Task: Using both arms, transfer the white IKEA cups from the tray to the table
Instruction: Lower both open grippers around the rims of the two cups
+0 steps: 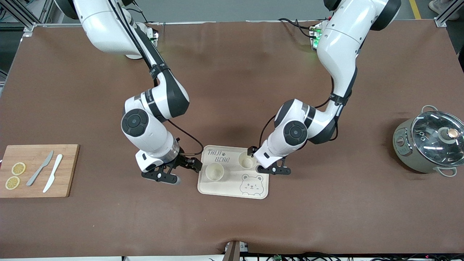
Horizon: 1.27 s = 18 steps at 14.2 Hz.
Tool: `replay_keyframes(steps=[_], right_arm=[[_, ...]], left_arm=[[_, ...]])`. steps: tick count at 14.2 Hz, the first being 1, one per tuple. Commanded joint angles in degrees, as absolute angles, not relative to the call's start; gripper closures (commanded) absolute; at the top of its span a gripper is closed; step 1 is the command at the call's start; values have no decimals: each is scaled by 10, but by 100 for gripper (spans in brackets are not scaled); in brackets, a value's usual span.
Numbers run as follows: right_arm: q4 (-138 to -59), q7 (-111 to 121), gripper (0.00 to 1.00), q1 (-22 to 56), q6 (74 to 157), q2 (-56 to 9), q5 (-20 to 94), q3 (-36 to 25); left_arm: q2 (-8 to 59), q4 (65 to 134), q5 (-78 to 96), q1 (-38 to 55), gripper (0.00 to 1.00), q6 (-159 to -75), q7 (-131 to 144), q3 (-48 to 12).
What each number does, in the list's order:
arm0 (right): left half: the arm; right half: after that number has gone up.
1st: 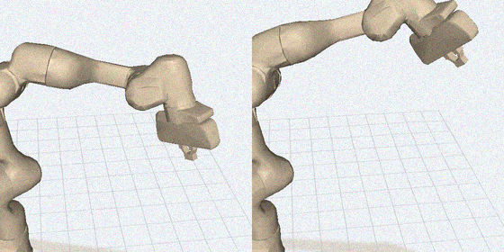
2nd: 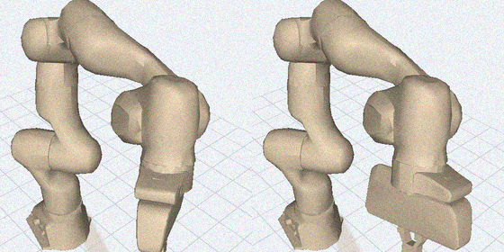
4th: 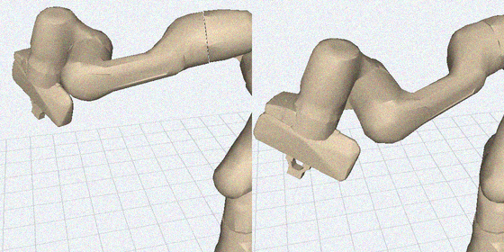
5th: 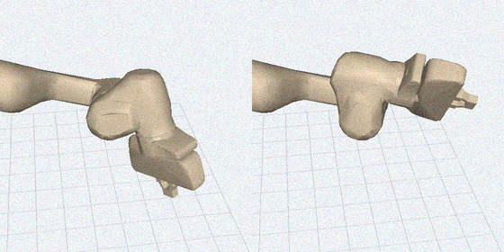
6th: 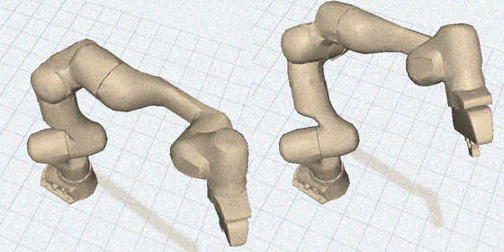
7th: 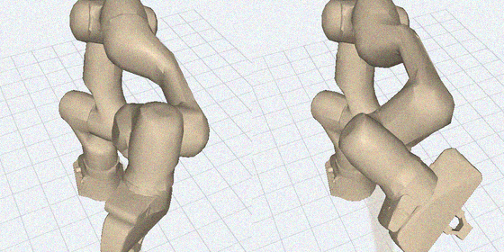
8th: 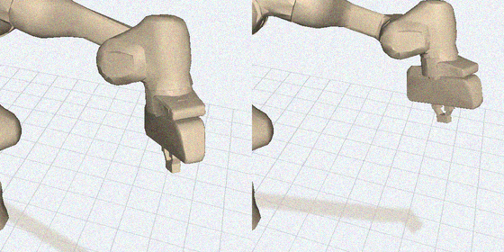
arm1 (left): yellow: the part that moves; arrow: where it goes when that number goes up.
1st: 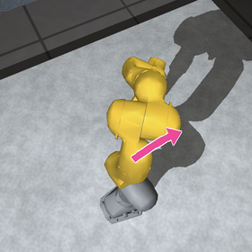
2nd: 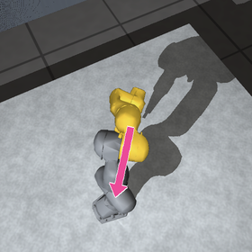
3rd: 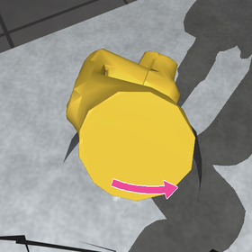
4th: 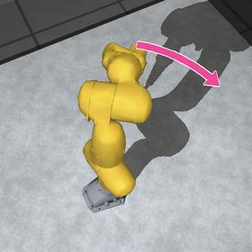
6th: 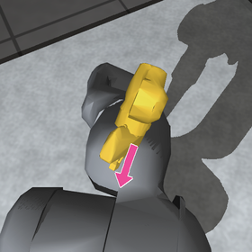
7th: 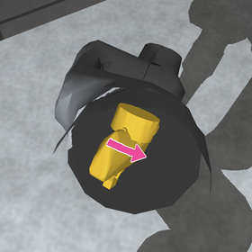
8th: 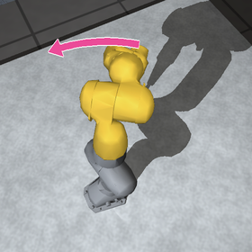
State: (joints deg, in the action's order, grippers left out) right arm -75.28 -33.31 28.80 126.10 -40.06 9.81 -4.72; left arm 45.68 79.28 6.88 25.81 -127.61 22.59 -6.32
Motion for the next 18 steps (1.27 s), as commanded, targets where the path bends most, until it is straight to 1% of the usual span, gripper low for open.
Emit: replay_keyframes(steps=[1, 3, 5, 10, 12, 18], right_arm=[[-706, -345, 0, 293, 1262, -445, 104, -53], [-704, -345, 0, 294, 1288, -463, 104, -53], [-704, -349, 0, 301, 1296, -477, 104, -53], [-703, -363, 0, 310, 1314, -490, 104, -53], [-704, -364, 0, 314, 1333, -496, 104, -53], [-704, -366, 0, 319, 1345, -512, 104, -53]], left_arm=[[477, 764, 78, 266, 0, -1281, 222, -57], [483, 761, 78, 268, 0, -1281, 222, -57], [489, 759, 78, 268, 0, -1288, 224, -57], [515, 758, 76, 278, 0, -1331, 223, -54], [519, 758, 76, 278, 0, -1336, 222, -54], [519, 756, 76, 278, 0, -1337, 222, -54]])
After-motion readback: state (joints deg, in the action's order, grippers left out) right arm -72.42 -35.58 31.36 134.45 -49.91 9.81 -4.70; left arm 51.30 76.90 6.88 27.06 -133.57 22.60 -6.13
